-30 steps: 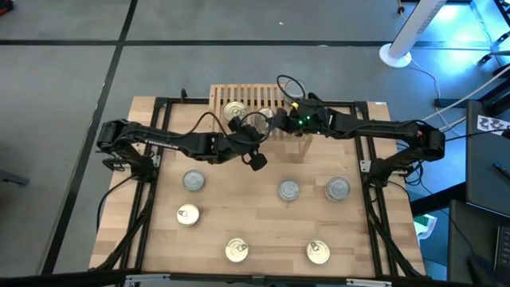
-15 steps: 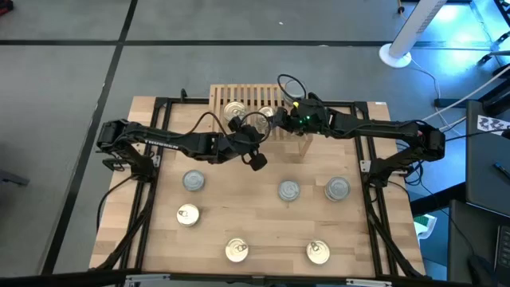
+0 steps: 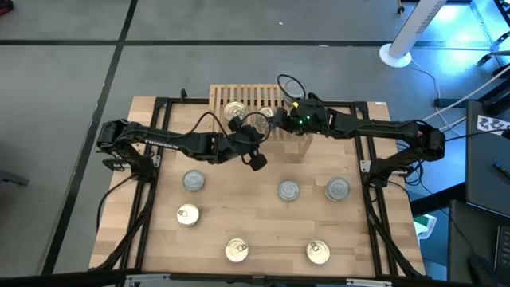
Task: Stack canned seafood by type on shelf
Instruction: Put the blue-pink can on the shelf
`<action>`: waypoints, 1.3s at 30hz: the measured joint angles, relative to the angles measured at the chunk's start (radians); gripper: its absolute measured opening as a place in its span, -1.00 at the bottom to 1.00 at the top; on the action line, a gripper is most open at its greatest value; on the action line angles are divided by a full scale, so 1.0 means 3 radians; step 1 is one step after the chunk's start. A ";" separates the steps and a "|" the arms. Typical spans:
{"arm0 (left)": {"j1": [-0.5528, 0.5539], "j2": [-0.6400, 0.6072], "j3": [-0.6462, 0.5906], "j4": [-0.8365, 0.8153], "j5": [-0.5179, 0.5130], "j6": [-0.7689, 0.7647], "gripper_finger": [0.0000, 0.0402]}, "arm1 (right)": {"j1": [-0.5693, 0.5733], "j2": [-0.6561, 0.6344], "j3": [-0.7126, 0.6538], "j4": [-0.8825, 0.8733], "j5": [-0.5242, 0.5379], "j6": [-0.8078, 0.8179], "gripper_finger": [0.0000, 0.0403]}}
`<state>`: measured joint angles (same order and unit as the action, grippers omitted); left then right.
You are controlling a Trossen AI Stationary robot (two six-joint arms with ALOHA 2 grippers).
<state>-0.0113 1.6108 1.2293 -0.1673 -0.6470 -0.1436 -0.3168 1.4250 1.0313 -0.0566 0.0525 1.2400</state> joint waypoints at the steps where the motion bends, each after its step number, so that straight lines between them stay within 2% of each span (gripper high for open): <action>1: 0.0000 0.0000 0.0000 0.0000 0.0000 0.0003 -0.98 | 0.0000 0.0000 0.0000 0.0004 0.0000 -0.0014 0.12; 8: 0.0000 0.0000 0.0000 -0.0001 0.0000 0.0004 -0.98 | 0.0000 -0.0001 0.0000 0.0023 0.0085 -0.0036 0.47; 12: 0.0000 0.0000 0.0000 -0.0001 0.0000 0.0004 -0.98 | 0.0000 -0.0001 0.0000 0.0016 0.0086 -0.0058 0.58; 17: -0.0010 -0.0001 0.0000 -0.0003 0.0000 0.0005 -0.98 | -0.0016 -0.0001 0.0000 0.0008 0.0033 -0.0131 0.58; 22: -0.0015 -0.0001 0.0000 -0.0027 0.0001 0.0006 -0.98 | -0.0152 -0.0001 0.0000 0.0004 -0.0442 -0.0489 0.54; 28: -0.0014 -0.0001 0.0001 -0.0029 0.0001 0.0005 -0.98 | -0.0309 -0.0001 0.0000 -0.0012 -0.0894 -0.0514 0.53; 39: -0.0029 -0.0001 0.0000 -0.0031 0.0000 0.0005 -0.98 | -0.0350 -0.0011 0.0008 -0.0330 -0.0902 -0.0585 0.53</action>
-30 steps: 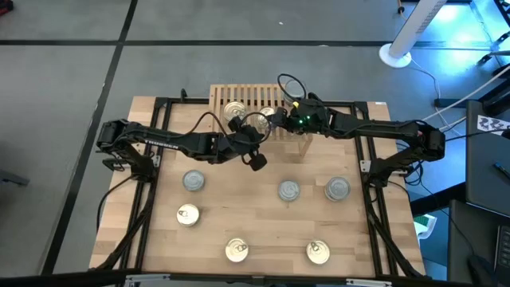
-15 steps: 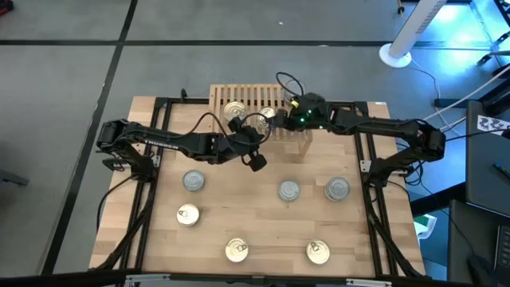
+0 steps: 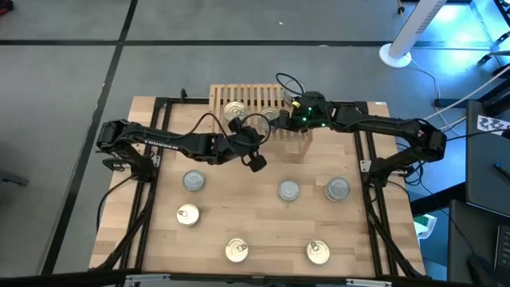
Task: Stack canned seafood by type on shelf
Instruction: Put the blue-pink can on the shelf, then stack the green tuna can on top of the green tuna can on the shelf
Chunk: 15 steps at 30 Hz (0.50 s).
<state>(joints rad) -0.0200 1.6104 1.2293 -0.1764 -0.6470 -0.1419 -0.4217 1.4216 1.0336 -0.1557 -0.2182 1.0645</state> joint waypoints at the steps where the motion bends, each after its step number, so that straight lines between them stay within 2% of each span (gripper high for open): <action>1: 0.0000 0.0000 0.0000 -0.0001 -0.0001 0.0000 -0.98 | 0.0000 0.0000 0.0000 -0.0006 0.0002 -0.0002 0.53; 7: 0.0000 0.0000 0.0001 -0.0001 0.0001 0.0000 -0.98 | 0.0000 -0.0073 -0.0012 -0.0186 0.0005 -0.0094 0.53; 15: 0.0000 -0.0001 0.0001 -0.0001 -0.0001 0.0000 -0.98 | 0.0001 -0.0306 -0.0011 -0.0554 0.0230 -0.0169 0.53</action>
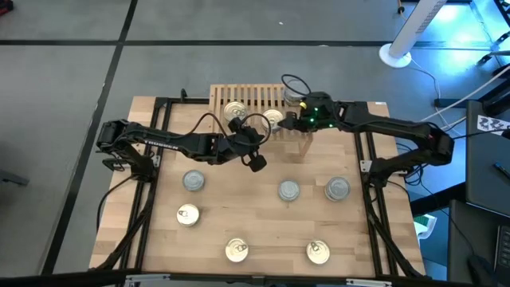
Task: Stack canned seafood by type on shelf
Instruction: Stack the green tuna can on top of the green tuna can on the shelf
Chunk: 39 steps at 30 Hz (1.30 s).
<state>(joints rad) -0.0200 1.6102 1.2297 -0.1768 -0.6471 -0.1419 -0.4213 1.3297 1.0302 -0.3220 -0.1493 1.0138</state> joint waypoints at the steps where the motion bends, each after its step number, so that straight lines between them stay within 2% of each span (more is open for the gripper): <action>1: 0.0000 0.0000 0.0000 0.0000 0.0000 0.0000 -0.98 | 0.0000 -0.0023 0.0000 -0.0028 0.0000 -0.0003 0.53; 13: -0.0103 0.0000 0.0000 0.0000 -0.0003 0.0153 -0.98 | 0.0006 -0.0452 0.0000 -0.0141 -0.0024 -0.0443 0.53; 18: -0.0299 0.0000 0.0000 0.0000 -0.0001 0.0494 -0.98 | 0.0038 -0.0775 0.0001 -0.0470 -0.0196 -0.0698 0.53; 21: -0.0446 0.0000 0.0000 0.0000 -0.0001 0.0676 -0.98 | 0.0167 -0.0958 0.0001 -0.0787 -0.0166 -0.0844 0.53; 29: -0.0849 0.0000 0.0000 0.0001 0.0001 0.0892 -0.98 | 0.0801 -0.1273 0.0001 -0.1446 -0.0040 -0.0978 0.53; 33: -0.1046 -0.0001 0.0000 0.0001 0.0006 0.0608 -0.98 | 0.1268 -0.1258 0.0001 -0.1559 0.0029 -0.0964 0.53; 39: -0.1302 -0.0002 0.0000 0.0001 0.0006 -0.0031 -0.98 | 0.1947 -0.1098 0.0001 -0.1406 0.0213 -0.0960 0.53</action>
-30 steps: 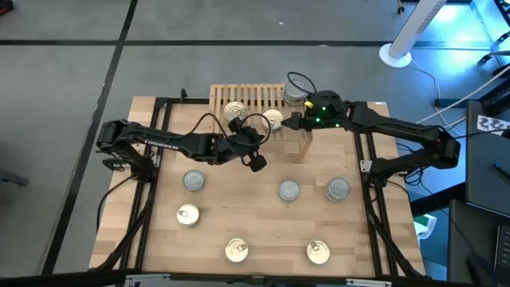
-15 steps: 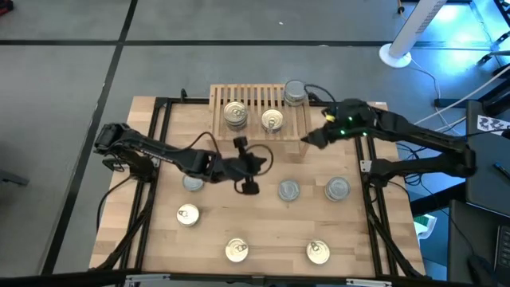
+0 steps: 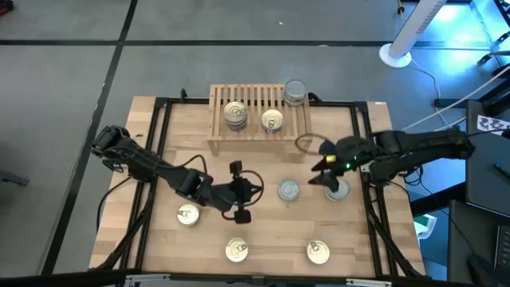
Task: Stack canned seafood by type on shelf
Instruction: Stack the green tuna can on top of the green tuna can on the shelf
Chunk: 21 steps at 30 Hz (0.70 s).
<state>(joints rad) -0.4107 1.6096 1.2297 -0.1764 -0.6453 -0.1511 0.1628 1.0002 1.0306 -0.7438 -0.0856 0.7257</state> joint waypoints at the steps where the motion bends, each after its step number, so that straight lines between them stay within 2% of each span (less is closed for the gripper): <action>1: -0.0040 0.0000 0.0000 -0.0001 0.0000 -0.0083 -0.98 | 0.0095 0.0038 0.0000 0.0008 0.0061 -0.0003 0.53; 8: -0.0269 0.0000 0.0001 -0.0205 0.0043 -0.0598 -0.98 | 0.0603 0.0440 0.0000 0.0120 0.0404 -0.0005 0.53; 13: -0.0346 -0.0021 0.0001 -0.0497 0.0052 -0.1104 -0.98 | 0.0768 0.0781 0.0000 0.0382 0.0412 -0.0092 0.53; 21: -0.0337 -0.0180 0.0004 -0.1656 0.0050 -0.1952 -0.98 | 0.0811 0.1282 0.0000 0.0926 0.0441 -0.0556 0.53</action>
<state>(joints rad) -0.5119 1.5555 1.2308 -0.6732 -0.6304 -0.7369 0.4062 1.3847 1.0306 -0.4660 0.0467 0.5591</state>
